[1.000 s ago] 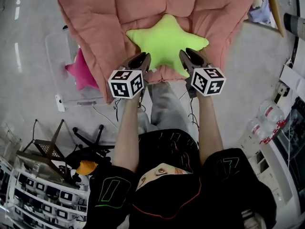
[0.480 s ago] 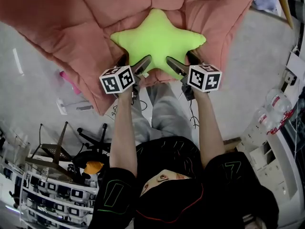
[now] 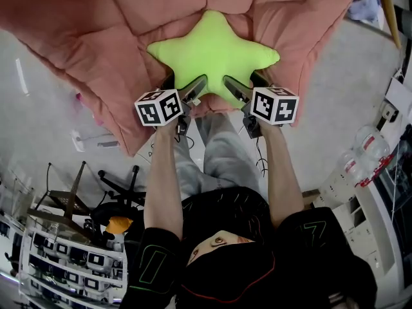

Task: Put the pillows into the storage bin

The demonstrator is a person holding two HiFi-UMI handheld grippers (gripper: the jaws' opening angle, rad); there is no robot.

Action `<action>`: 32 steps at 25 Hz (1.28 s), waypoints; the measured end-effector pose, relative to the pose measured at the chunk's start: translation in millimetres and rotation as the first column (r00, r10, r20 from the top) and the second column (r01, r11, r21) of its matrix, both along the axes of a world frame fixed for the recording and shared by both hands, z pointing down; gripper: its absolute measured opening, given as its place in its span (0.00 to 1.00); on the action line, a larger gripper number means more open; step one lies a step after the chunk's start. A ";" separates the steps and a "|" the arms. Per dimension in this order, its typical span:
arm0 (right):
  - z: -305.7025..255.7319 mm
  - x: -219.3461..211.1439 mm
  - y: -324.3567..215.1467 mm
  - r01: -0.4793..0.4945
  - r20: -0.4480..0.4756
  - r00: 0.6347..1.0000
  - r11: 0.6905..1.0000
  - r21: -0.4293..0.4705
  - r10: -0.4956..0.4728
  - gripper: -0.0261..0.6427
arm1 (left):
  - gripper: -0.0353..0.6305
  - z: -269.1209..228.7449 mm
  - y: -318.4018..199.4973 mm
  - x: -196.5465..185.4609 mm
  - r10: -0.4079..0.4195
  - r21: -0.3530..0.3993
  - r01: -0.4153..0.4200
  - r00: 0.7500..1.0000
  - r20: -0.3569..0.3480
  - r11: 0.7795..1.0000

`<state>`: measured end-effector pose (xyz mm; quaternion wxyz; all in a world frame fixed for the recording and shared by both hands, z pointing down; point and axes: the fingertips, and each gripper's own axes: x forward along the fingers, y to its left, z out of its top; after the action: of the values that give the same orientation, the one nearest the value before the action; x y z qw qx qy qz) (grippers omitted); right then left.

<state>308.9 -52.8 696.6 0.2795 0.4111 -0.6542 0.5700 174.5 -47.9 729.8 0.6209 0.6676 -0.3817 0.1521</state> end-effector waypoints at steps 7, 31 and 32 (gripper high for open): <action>-32.7 1.7 -7.0 -0.044 0.033 0.999 0.994 0.104 0.041 0.56 | 0.72 -36.7 -4.8 -0.5 -0.033 0.083 0.029 0.998 0.045 0.996; -236.8 -122.5 -25.0 0.086 0.163 0.967 0.857 0.507 -0.194 0.56 | 0.73 -257.2 2.2 -129.3 -0.272 0.461 0.195 0.956 0.108 0.866; -243.0 -138.6 -24.6 0.109 0.167 0.960 0.848 0.518 -0.226 0.56 | 0.73 -263.9 7.1 -144.5 -0.303 0.473 0.218 0.947 0.110 0.854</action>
<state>170.4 -77.4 453.6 0.1366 0.3447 -0.8407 0.3946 30.0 -40.8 466.0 0.4252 0.7194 -0.5482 0.0325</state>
